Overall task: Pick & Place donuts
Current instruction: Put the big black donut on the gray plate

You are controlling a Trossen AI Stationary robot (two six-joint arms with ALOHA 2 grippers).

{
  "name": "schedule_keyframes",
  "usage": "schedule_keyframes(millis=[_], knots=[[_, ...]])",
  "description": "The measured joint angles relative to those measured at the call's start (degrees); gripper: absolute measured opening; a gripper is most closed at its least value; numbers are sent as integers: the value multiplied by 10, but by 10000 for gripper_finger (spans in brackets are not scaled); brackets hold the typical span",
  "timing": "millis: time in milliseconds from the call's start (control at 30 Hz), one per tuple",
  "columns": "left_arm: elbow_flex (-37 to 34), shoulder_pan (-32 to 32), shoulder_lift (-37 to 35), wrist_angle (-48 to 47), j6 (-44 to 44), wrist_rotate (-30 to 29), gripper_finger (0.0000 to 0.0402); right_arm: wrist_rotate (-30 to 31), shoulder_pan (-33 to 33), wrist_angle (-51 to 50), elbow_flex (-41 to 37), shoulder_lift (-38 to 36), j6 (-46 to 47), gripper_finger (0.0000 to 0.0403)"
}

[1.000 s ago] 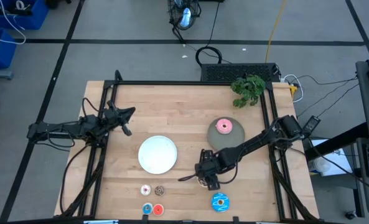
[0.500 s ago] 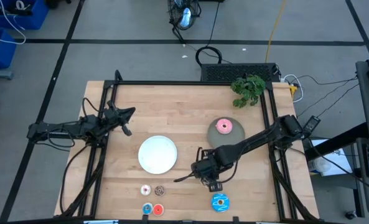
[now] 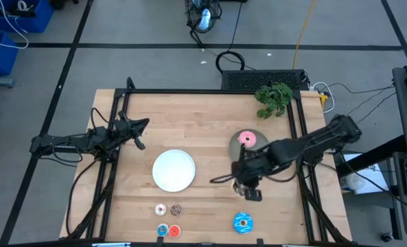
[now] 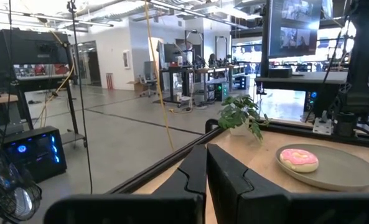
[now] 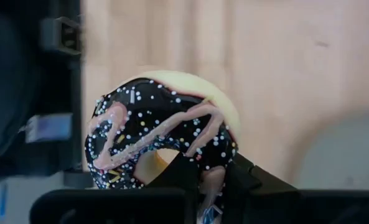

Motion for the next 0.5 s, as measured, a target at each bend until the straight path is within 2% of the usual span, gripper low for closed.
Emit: schedule_keyframes(millis=[133, 500], knots=[[0, 0, 0, 0, 0, 0, 17, 34, 0, -33, 0, -27, 42, 25], [0, 0, 0, -2, -13, 0, 17, 33, 2, -70, 0, -29, 85, 25]])
